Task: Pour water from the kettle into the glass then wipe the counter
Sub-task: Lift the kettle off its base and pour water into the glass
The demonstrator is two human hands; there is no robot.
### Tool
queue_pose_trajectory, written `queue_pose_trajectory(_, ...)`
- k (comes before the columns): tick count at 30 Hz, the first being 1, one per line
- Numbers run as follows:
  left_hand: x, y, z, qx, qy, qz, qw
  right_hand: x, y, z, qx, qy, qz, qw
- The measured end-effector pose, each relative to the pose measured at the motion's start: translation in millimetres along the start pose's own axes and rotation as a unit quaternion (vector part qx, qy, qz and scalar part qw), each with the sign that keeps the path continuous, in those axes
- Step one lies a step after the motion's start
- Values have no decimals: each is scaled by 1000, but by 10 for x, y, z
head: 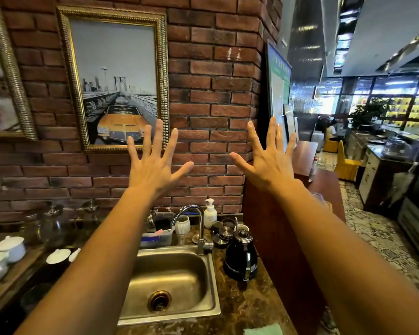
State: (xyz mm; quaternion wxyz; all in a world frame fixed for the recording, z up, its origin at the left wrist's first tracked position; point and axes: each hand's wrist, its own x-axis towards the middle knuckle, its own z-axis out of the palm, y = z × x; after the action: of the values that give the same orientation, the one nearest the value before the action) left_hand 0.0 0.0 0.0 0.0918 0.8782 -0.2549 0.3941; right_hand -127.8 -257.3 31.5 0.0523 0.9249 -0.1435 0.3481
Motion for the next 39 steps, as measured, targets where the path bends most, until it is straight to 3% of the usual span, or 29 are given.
queue_pose_trajectory(9,397,-212,657,-27,-6,19,999,342,-85,596,-30,-8,26,999)
queue_pose_trajectory(22,626,-404,1571,-65,-74,42,994,477,9,1452,-47,-39,84,995)
queue_pose_trajectory(39,127,249,2558,-77,-182,42,979,80,919,2365,-32,-142,106,984)
